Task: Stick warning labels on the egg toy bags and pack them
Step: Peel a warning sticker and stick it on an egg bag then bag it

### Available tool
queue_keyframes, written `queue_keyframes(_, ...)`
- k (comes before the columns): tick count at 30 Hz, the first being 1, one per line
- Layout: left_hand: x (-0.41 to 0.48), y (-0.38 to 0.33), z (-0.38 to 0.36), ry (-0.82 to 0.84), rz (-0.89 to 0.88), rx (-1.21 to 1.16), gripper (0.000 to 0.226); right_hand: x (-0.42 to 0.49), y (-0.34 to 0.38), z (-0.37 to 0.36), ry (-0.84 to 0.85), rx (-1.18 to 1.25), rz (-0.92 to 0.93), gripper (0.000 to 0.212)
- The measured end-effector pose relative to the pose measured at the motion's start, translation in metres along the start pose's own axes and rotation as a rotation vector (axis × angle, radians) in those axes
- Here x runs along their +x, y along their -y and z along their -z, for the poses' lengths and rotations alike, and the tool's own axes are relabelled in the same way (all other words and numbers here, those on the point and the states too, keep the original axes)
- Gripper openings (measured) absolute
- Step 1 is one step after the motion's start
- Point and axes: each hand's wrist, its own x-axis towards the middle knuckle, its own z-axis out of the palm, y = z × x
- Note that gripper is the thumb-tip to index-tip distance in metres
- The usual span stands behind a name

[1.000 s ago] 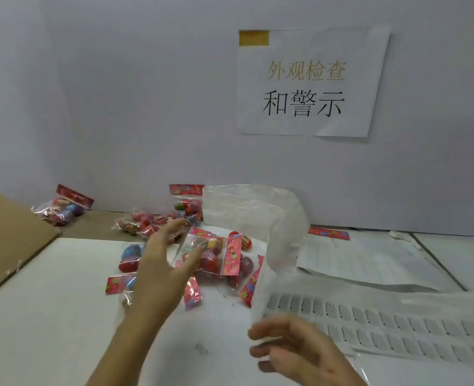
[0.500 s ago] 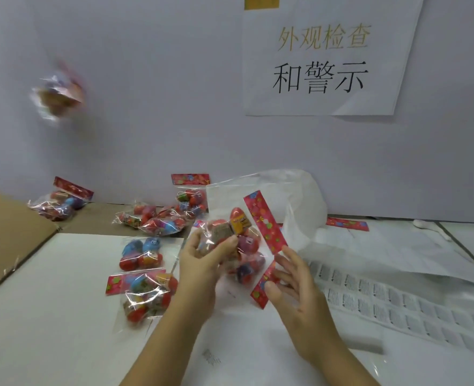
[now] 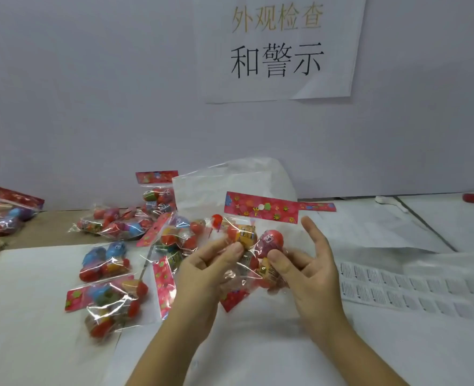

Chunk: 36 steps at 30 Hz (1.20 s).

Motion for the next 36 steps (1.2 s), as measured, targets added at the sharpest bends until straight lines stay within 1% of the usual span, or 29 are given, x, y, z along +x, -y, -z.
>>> queue_keyframes(3, 0.002, 0.005, -0.001, -0.008, 0.017, -0.058, 0.045, 0.003, -0.003, 0.002, -0.027, 0.024, -0.019, 0.083)
queue_keyframes(6, 0.003, 0.01, -0.003, -0.021, 0.01, -0.074, 0.029, 0.005, -0.005, 0.005, -0.028, 0.02, -0.034, 0.078)
queue_keyframes(8, 0.004, 0.013, -0.002, -0.062, -0.023, -0.067, 0.02, 0.006, -0.005, 0.006, -0.024, 0.033, -0.032, 0.069)
queue_keyframes(10, 0.004, 0.014, -0.002, -0.094, -0.036, -0.074, 0.021, 0.007, -0.006, 0.007, -0.022, 0.028, -0.038, 0.06)
queue_keyframes(12, 0.005, 0.014, -0.002, -0.104, -0.023, -0.097, 0.02, 0.008, -0.006, 0.008, -0.024, 0.022, -0.062, 0.058)
queue_keyframes(14, 0.004, 0.012, -0.002, -0.089, 0.009, -0.133, 0.019, 0.011, -0.008, 0.011, -0.034, 0.03, -0.089, 0.053)
queue_keyframes(17, 0.003, 0.009, -0.001, -0.045, 0.061, -0.19, 0.023, 0.013, -0.011, 0.013, -0.05, 0.064, -0.128, 0.037)
queue_keyframes(20, 0.003, 0.007, 0.001, -0.038, 0.0, -0.108, 0.013, 0.015, -0.012, 0.014, -0.035, 0.115, -0.157, 0.032)
queue_keyframes(25, 0.002, 0.005, 0.001, -0.145, -0.177, 0.134, 0.015, 0.013, -0.014, 0.01, -0.09, 0.025, -0.176, 0.031)
queue_keyframes(27, 0.003, 0.007, 0.001, -0.188, -0.191, 0.166, 0.023, 0.013, -0.014, 0.01, -0.099, 0.007, -0.153, 0.027)
queue_keyframes(29, 0.003, 0.009, 0.001, -0.197, -0.176, 0.177, 0.03, 0.012, -0.012, 0.011, -0.084, -0.017, -0.13, 0.016)
queue_keyframes(30, 0.003, 0.009, 0.001, -0.201, -0.174, 0.186, 0.031, 0.011, -0.011, 0.011, -0.074, -0.02, -0.123, 0.012)
queue_keyframes(32, 0.004, 0.009, 0.002, -0.225, -0.187, 0.218, 0.029, 0.009, -0.01, 0.01, -0.065, -0.037, -0.113, 0.011)
queue_keyframes(33, 0.005, 0.009, 0.002, -0.237, -0.201, 0.239, 0.024, 0.008, -0.008, 0.009, -0.071, -0.055, -0.098, 0.01)
queue_keyframes(35, 0.004, 0.011, 0.002, -0.275, -0.268, 0.329, 0.008, 0.005, -0.005, 0.006, -0.113, -0.105, -0.02, 0.008)
queue_keyframes(36, 0.002, 0.011, 0.001, -0.297, -0.313, 0.389, 0.014, 0.002, -0.002, 0.005, -0.145, -0.144, 0.047, 0.008)
